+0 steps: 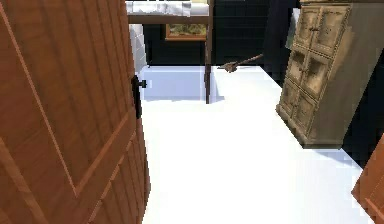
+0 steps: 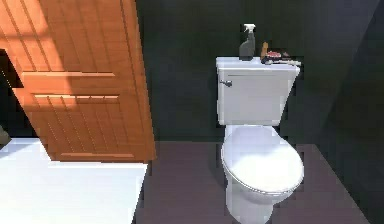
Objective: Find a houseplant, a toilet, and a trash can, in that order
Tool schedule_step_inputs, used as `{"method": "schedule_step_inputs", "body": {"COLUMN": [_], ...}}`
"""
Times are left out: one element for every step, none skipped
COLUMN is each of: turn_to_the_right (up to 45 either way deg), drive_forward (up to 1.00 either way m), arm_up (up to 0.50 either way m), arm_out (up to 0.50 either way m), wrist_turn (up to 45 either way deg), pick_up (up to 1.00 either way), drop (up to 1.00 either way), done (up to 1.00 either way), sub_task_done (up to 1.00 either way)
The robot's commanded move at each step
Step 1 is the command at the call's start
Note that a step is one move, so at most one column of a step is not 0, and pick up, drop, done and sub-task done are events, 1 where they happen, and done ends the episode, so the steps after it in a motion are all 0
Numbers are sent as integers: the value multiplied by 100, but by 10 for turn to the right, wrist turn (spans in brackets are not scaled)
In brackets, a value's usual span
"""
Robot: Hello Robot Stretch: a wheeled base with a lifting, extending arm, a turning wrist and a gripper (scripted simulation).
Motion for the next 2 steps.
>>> {"method": "schedule_step_inputs", "body": {"turn_to_the_right": [120,0], "drive_forward": [0,10], "arm_up": [0,0], "arm_out": [0,0], "wrist_turn": [0,0], "pick_up": [0,0], "drop": [0,0], "done": [0,0], "sub_task_done": [0,0]}}
